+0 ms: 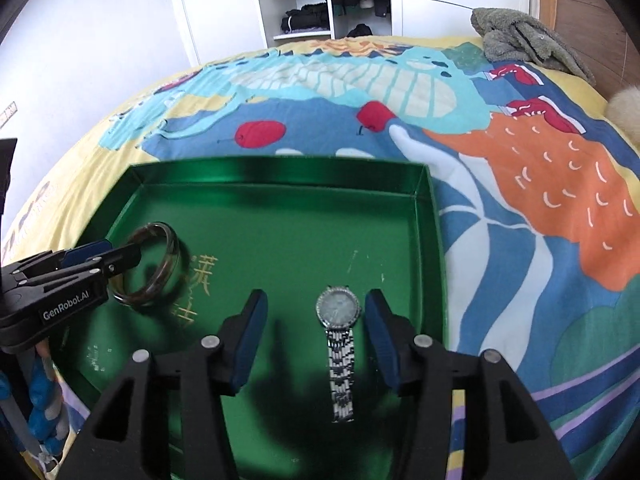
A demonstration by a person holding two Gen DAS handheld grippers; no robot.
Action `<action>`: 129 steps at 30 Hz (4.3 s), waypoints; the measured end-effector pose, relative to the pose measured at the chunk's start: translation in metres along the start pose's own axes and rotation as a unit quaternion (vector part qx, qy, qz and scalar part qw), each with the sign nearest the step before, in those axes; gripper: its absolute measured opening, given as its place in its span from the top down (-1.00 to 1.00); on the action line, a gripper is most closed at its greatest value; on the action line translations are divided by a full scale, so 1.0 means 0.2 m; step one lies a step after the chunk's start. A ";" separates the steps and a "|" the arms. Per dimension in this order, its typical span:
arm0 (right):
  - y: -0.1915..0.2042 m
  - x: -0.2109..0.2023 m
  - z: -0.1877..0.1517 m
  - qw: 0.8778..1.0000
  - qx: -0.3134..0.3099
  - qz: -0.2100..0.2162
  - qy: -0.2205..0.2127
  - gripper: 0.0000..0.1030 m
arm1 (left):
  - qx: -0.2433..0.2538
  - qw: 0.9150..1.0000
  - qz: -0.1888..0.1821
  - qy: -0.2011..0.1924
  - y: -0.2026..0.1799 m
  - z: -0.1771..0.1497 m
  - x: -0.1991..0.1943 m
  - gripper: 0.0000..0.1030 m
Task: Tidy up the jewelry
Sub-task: 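Place the dark bangle in the green tray with the left tool while the right tool places the watch, then grasp the twisted silver hoop with the left tool while the right tool grasps the silver chain necklace, then carry the hoop into the green tray with the left tool while the right tool drops the necklace there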
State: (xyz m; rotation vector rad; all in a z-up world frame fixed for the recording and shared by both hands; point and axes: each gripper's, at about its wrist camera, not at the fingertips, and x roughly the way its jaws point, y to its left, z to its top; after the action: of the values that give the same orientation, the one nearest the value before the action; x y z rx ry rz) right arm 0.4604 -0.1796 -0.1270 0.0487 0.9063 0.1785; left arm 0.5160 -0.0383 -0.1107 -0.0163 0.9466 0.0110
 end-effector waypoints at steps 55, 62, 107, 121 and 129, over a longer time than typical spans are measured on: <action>0.04 -1.15 -1.09 0.999 0.020 0.027 -0.028 -0.19 | 0.074 0.992 -0.086 -0.047 0.08 -1.09 -0.94 -0.25; 0.00 -0.94 -1.12 0.999 0.019 0.031 0.006 -0.03 | 0.082 0.993 -0.082 -0.011 0.05 -1.10 -0.72 -0.04; 0.02 -1.12 -1.15 0.999 0.019 0.030 -0.035 0.92 | 0.121 0.988 -0.078 -0.055 -0.05 -1.08 -0.93 0.90; 0.13 -1.51 -1.09 0.994 0.007 0.028 -0.104 0.92 | 0.118 0.980 -0.092 -0.130 -0.05 -1.02 -1.37 0.90; 0.17 -1.71 -0.97 0.990 -0.001 0.023 -0.140 0.92 | 0.108 0.974 -0.102 -0.173 -0.02 -0.92 -1.60 0.90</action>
State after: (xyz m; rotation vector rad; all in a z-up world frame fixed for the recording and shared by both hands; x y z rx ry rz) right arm 0.0966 -0.2118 0.0230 0.0912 0.6254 0.2089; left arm 0.1802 -0.0472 0.0420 0.0870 0.5894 -0.2723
